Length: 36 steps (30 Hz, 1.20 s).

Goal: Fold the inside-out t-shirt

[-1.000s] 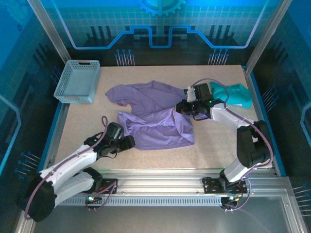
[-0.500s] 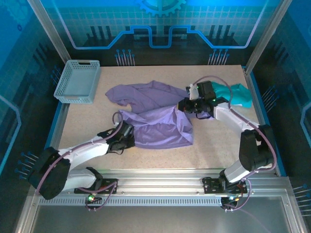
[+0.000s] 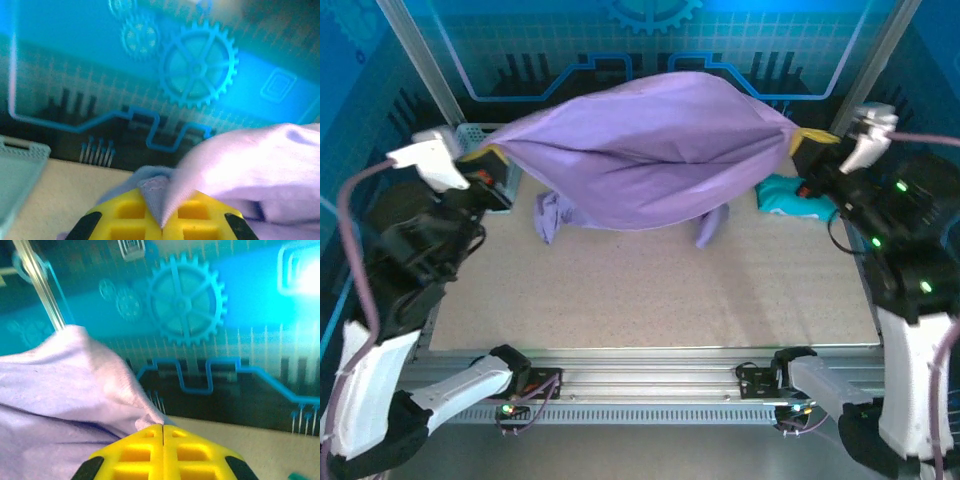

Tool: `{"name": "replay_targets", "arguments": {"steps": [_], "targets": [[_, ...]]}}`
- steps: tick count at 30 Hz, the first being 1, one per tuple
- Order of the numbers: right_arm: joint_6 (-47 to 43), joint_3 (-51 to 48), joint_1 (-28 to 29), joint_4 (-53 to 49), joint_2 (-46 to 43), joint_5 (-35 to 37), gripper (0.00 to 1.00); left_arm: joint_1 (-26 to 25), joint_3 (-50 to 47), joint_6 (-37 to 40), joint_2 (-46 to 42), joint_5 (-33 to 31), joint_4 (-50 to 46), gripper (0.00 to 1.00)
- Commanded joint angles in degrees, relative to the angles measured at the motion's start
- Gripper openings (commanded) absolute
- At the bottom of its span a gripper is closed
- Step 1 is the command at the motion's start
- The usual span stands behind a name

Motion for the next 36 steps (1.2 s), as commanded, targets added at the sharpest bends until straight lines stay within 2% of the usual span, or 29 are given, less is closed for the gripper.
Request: {"name": "replay_targets", "arguments": {"steps": [1,5,9,12,15,19,21,23,26,30,33,36], "targets": [[-2.90,2.46,-0.19,-9.35,-0.03,4.11,0.00,0.33,3.61,6.14,3.01,-7.74,-8.89,0.00],[-3.53,1.06,-0.14,-9.55,-0.63,6.81,0.00,2.20,2.94,7.38,6.20,-10.37,-7.17,0.00],[-2.96,-3.28,-0.23,-4.64,3.05,7.96,0.00,10.80,1.48,3.86,12.91,-3.25,-5.62,0.00],[-2.01,-3.26,-1.49,1.82,9.27,9.38,0.00,16.04,3.87,2.65,19.96,1.23,-1.55,0.00],[1.22,2.92,-3.62,8.80,18.38,9.45,0.00,19.72,15.82,1.98,30.00,5.93,0.93,0.00],[4.89,20.38,-4.29,10.55,29.75,7.54,0.00,20.71,42.87,3.78,43.31,8.11,-1.57,0.00],[4.54,27.93,-4.12,9.46,32.02,7.76,0.00,20.71,53.66,5.18,46.11,9.23,-1.88,0.00],[3.62,33.82,-4.16,8.63,32.81,8.41,0.00,20.71,57.40,6.38,45.49,10.24,0.63,0.00],[2.39,39.71,-4.15,6.94,32.92,7.77,0.00,20.71,54.77,7.04,40.71,11.85,5.10,0.00],[1.43,38.98,-4.11,4.39,30.87,4.91,0.00,20.69,41.44,5.96,30.68,13.83,7.95,0.00],[0.53,30.96,-4.04,2.27,26.87,1.84,0.00,20.67,25.13,3.15,20.68,17.44,9.13,0.00],[-0.50,15.73,-3.73,0.61,20.10,-0.05,0.00,20.53,3.47,-2.86,8.04,22.63,9.67,0.00]]}}
